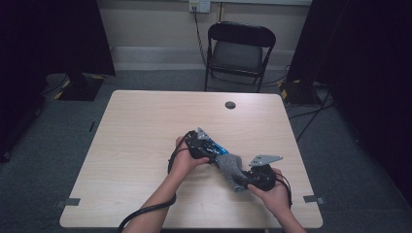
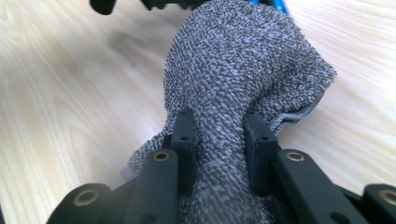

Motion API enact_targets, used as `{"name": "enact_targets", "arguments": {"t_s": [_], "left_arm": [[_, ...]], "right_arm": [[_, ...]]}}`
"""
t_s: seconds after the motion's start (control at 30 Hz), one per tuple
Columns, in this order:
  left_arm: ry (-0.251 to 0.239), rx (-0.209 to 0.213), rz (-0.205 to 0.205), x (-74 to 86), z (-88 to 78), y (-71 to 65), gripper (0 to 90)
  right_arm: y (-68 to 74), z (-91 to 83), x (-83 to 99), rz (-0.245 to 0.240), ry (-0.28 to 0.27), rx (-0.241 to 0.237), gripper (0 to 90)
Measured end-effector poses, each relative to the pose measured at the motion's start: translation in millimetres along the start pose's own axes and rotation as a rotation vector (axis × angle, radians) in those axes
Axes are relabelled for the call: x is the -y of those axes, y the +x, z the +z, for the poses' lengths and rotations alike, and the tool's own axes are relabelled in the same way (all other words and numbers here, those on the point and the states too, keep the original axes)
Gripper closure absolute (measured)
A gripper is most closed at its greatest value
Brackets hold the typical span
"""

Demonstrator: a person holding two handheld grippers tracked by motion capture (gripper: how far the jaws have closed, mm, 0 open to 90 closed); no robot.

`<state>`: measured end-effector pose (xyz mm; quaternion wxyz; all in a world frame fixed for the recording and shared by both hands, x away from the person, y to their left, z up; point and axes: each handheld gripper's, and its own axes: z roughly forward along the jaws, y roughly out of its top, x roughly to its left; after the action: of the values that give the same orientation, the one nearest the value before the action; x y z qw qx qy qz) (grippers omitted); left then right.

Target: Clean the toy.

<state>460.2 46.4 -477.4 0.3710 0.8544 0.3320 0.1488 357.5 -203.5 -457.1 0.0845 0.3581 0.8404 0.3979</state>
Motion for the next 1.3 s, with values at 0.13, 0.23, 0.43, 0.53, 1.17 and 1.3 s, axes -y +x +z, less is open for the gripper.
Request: {"name": "enact_targets", "arguments": {"t_s": [0.13,0.23,0.43,0.53,1.17,1.3], "left_arm": [[0.003,-0.001,-0.005,-0.7,0.1,-0.5,15.5],[0.007,-0.002,-0.005,-1.5,0.2,-0.7,15.7],[0.009,-0.002,-0.005,-1.7,0.3,-0.6,15.8],[0.012,-0.002,-0.001,-2.2,0.4,-0.8,15.8],[0.001,0.002,-0.003,-0.8,0.3,-2.3,15.8],[-0.003,-0.001,-0.003,-0.4,0.3,-2.4,15.8]], "right_arm": [[-11.3,-4.8,-3.1,0.008,-0.014,0.027,69.7],[-21.8,-5.9,-8.2,0.023,-0.026,0.046,69.5],[-42.5,0.1,-23.3,0.017,-0.025,0.084,69.3],[-53.5,8.5,-31.7,0.015,-0.010,0.100,69.0],[-81.1,73.9,-73.2,-0.076,0.059,0.133,67.7],[-81.9,85.5,-76.4,-0.100,0.077,0.135,63.3]]}}
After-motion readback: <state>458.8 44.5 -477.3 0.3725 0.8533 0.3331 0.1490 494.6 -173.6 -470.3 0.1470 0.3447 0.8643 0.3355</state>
